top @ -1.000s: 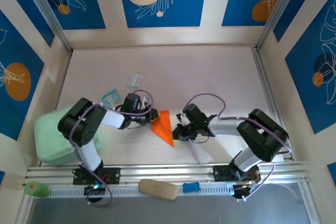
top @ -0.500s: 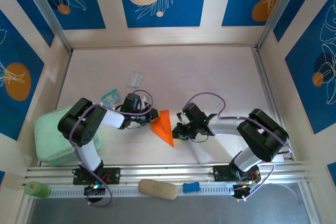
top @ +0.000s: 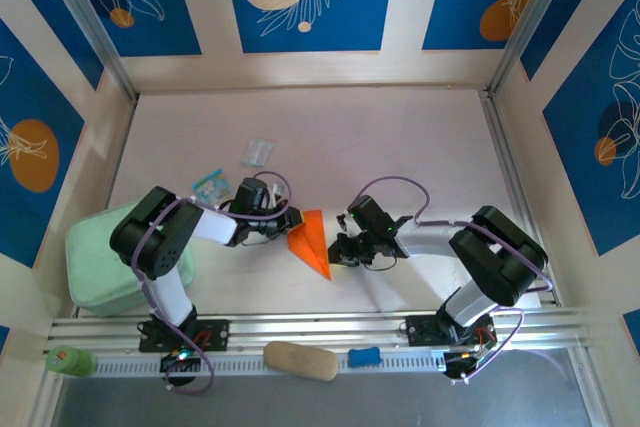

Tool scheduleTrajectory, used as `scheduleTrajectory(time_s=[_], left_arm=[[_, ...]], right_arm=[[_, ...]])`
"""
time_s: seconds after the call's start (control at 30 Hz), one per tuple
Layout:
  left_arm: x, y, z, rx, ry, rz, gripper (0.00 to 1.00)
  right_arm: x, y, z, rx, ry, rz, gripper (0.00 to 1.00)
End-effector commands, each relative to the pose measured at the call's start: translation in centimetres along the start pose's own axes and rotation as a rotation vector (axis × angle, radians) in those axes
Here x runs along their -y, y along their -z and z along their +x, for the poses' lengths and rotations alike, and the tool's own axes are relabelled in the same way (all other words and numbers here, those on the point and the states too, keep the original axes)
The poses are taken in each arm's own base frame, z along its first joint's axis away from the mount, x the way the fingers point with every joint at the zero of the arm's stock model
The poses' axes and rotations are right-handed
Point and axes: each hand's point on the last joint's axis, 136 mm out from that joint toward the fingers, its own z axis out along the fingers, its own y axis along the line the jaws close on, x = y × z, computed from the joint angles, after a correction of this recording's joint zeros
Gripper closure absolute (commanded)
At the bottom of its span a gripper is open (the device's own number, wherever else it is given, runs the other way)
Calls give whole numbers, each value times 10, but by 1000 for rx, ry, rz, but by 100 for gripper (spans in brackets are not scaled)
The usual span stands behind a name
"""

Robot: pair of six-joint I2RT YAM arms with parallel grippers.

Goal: Fold a paper plane with a square sheet of paper (pick it up from the middle)
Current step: Turn over the paper at the center of the table.

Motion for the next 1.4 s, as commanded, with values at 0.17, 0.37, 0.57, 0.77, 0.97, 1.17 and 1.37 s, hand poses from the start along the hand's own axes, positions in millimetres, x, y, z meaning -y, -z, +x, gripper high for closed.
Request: scheduleTrajectory(time_s=[0.17,0.37,0.57,0.77,0.97,1.17,1.37], left_arm=[[-36,1,9,-14,59,-126,100],[-36,1,10,-13,62,-120,100],[-33,3,10,-9,61,-113,100],[-29,5,7,2,56,-107,100],[-27,6,6,6,56,-101,100],[-24,6,6,8,58,-92,100],[-23,7,5,9,57,-90,100]], right_arm=[[-12,9,-1,9,-11,-77,88],[-11,8,9,3,-33,-66,85],[1,8,29,-39,-87,2,77],[5,7,48,-48,-123,36,73],[-6,2,48,-55,-144,0,73],[-13,-4,41,-36,-150,-40,73],[-31,-1,30,-13,-120,-112,74]])
